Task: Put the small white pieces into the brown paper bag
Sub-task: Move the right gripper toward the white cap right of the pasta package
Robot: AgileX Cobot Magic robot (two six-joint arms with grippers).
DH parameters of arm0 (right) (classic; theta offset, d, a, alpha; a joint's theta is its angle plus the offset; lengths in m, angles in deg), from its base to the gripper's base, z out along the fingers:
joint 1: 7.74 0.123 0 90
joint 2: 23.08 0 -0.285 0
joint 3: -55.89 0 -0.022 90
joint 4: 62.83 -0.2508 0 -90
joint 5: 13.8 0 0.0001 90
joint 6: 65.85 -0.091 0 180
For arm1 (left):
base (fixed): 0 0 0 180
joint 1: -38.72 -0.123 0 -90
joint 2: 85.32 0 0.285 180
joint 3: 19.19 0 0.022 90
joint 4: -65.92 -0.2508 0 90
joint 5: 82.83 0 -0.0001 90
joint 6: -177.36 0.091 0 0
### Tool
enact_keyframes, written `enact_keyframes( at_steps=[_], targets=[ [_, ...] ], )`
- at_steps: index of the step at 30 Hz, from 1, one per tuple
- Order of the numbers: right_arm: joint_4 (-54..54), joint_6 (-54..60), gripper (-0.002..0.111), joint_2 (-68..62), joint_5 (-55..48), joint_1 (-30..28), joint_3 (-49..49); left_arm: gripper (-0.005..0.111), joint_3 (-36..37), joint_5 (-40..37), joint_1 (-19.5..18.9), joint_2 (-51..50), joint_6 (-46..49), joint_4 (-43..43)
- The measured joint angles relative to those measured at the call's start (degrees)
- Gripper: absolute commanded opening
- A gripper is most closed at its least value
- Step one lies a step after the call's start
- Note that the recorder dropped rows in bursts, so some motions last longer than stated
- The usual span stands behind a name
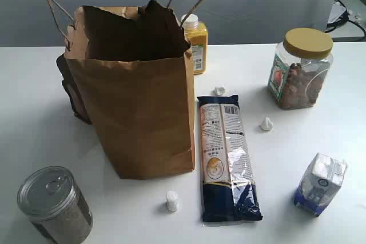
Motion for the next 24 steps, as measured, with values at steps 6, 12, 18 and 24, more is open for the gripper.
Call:
enact_keyframes(
  at_steps=[6, 12, 18, 24],
  targets=[
    [0.00, 0.00, 0.000, 0.00, 0.00, 0.00, 0.00, 0.000, 0.00, 0.00, 0.00, 0.00, 0.00, 0.00],
    [-3.46, -1.75, 0.000, 0.00, 0.62, 0.00, 0.00, 0.000, 0.00, 0.00, 0.00, 0.00, 0.00, 0.00],
    [-11.44, -1.99, 0.000, 0.00, 0.16, 0.00, 4.69, 0.000, 0.00, 0.00, 0.00, 0.00, 0.00, 0.00],
    [-13.23, 0.28, 0.000, -9.17, -8.48, 0.00, 18.03, 0.000, 0.00, 0.00, 0.00, 0.00, 0.00, 0.00]
  ],
)
